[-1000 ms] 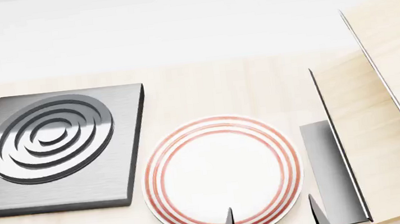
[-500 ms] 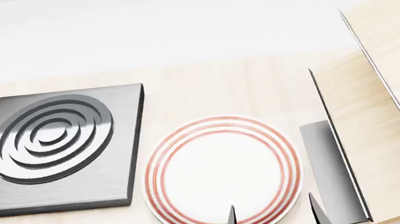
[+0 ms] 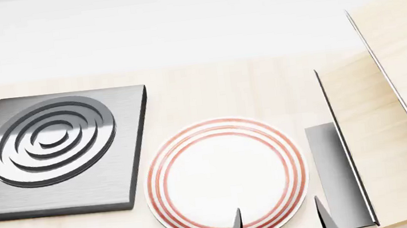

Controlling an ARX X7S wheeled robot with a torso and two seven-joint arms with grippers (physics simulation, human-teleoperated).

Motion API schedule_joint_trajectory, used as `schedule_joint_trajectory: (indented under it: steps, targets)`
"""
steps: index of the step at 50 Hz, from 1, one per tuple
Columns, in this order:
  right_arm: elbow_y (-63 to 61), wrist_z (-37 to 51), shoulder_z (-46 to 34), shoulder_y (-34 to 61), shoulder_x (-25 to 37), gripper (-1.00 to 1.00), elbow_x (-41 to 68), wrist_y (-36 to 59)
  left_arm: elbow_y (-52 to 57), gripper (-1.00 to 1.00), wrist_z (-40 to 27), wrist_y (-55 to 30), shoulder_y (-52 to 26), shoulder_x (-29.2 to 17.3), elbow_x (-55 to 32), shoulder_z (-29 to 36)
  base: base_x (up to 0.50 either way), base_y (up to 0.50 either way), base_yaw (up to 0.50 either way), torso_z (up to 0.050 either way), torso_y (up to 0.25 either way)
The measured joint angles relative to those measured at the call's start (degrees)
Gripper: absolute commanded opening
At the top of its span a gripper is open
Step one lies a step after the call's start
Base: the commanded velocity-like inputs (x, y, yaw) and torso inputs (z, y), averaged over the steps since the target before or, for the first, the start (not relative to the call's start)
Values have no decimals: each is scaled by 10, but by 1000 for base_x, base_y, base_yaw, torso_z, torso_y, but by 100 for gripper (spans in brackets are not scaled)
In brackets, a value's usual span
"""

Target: Pick up the akita bowl and put it on the plate.

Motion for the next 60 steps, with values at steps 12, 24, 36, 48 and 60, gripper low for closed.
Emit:
schedule_joint_trajectory:
  steps: [12,24,36,48,60]
  targets:
    - [9,0,-2,7,0,100,5,2,-20,100,-8,-59,-17,-9,-70,-13,0,0,0,0,0]
    - [17,0,-3,13,0,100,10,4,-30,100,-25,-105,-28,-20,-129,-32,0,0,0,0,0]
    - [28,0,-5,19,-2,100,14,4,-50,100,-48,-153,-35,-30,-188,-45,0,0,0,0,0]
    - [35,1,-8,23,-2,100,16,4,-74,100,-64,-186,-38,-37,-220,-40,0,0,0,0,0]
    - [39,2,-11,24,-1,100,17,2,-84,100,-77,-214,-34,-47,-237,-22,0,0,0,0,0]
